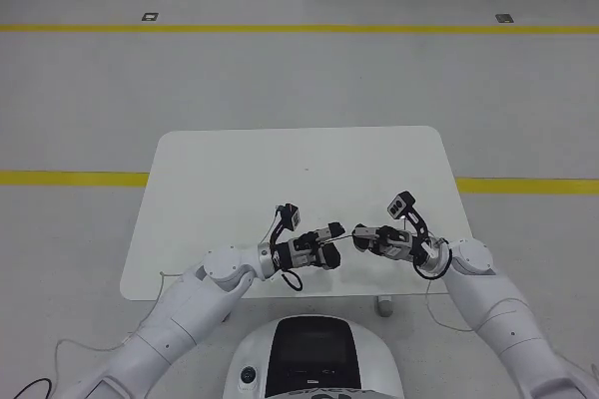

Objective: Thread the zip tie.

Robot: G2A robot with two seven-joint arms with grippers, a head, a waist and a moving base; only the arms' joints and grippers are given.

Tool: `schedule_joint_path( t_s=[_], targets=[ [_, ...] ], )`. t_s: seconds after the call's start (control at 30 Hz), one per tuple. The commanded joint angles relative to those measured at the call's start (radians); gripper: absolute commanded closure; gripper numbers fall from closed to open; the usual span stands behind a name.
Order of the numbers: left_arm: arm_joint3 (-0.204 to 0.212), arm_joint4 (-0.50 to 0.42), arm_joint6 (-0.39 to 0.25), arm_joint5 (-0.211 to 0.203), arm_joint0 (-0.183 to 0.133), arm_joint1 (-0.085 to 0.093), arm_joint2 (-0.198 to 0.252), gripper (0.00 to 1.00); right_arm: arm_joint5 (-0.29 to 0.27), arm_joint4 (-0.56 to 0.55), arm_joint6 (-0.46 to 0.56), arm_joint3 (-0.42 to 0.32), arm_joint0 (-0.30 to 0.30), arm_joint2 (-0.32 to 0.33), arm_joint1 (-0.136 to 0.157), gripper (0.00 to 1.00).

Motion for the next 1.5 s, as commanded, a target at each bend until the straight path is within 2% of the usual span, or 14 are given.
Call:
schedule_joint_path(
  t_s=[0.0, 1.47],
  targets=[
    [0.0, 0.0, 0.0, 0.0, 0.0, 0.0, 0.0, 0.0, 0.002, -0.004, 0.0, 0.001, 0.0, -0.001, -0.001, 1.0],
    [0.007, -0.003, 0.004, 0.0, -0.005, -0.001, 0.009, 0.0, 0.003, -0.02, 0.012, -0.006, -0.01, 0.017, -0.006, 1.0]
  ],
)
